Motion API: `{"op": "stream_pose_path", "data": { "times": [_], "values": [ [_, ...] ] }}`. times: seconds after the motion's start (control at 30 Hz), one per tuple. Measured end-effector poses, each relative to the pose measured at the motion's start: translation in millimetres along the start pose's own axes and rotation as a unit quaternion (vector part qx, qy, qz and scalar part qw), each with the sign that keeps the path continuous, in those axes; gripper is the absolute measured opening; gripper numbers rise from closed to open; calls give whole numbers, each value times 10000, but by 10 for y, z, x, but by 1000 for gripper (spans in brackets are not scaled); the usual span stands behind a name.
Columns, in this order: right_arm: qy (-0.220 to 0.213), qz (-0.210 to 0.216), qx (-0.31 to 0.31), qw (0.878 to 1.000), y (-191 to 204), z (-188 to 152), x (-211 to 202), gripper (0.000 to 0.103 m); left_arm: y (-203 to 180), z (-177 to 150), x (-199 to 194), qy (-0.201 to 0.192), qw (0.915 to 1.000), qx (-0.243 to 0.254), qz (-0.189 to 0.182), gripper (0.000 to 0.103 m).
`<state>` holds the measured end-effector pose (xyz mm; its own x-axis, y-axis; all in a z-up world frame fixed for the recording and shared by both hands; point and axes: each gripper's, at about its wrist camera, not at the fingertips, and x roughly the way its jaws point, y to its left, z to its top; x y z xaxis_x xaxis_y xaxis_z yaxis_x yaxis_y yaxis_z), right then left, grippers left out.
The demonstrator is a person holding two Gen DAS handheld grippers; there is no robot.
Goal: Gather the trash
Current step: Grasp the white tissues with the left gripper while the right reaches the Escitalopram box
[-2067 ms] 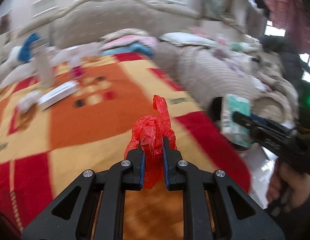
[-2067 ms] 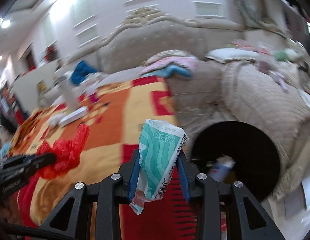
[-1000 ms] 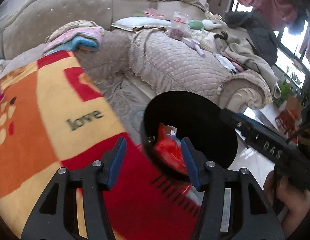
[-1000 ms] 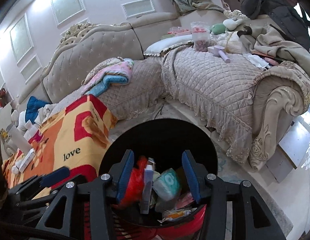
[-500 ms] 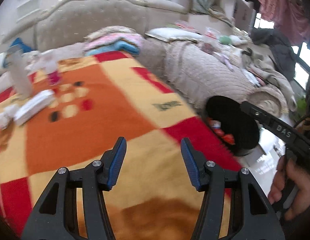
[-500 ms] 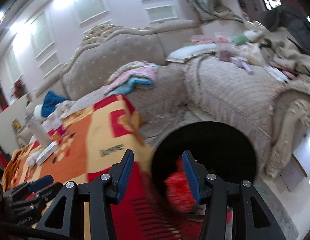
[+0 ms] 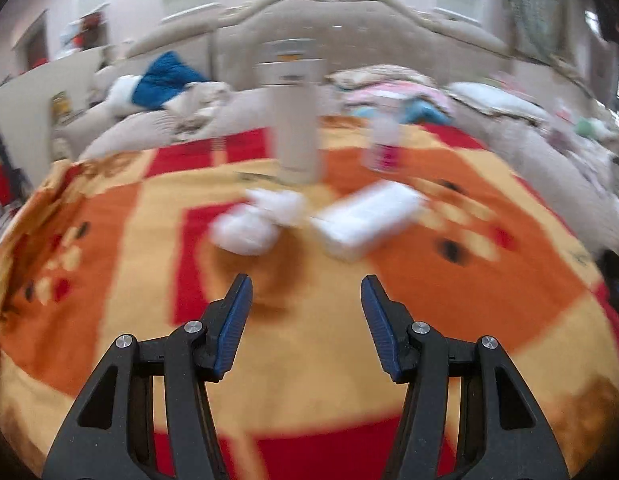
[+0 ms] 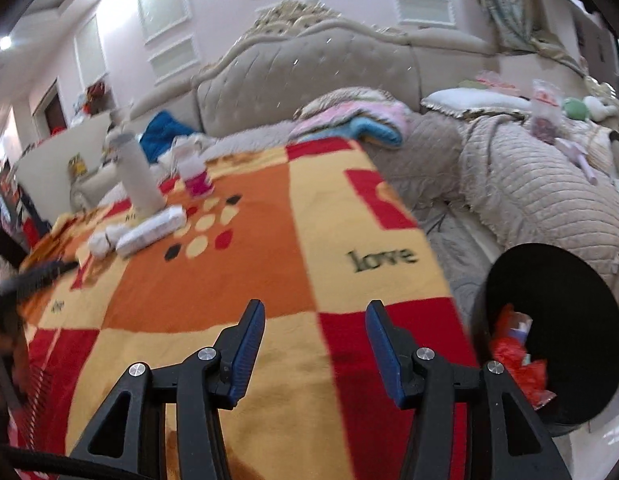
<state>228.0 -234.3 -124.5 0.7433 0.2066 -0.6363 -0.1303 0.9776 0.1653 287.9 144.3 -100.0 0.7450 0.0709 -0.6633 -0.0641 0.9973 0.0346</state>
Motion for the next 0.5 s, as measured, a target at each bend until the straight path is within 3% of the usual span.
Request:
{"op": "stream_pose_path", "data": {
  "times": [0.07, 0.17, 0.27, 0.37, 0.5],
  "values": [
    [326, -178, -112, 9992, 47, 2, 142, 50, 245, 120, 253, 106, 9997, 25, 195, 55],
    [505, -191, 42, 9985, -33, -15, 189, 50, 402, 217, 548, 266, 9995, 106, 135, 55],
    [602, -140, 276, 9977, -131, -28, 222, 50, 390, 227, 773, 454, 9987, 233, -40, 55],
    [654, -124, 235, 9975, -111, -34, 226, 50, 319, 263, 948, 529, 9978, 405, 8, 55],
    [699, -170, 148, 9973, -76, -26, 240, 50, 350, 332, 1099, 588, 9979, 265, 19, 55]
  ]
}}
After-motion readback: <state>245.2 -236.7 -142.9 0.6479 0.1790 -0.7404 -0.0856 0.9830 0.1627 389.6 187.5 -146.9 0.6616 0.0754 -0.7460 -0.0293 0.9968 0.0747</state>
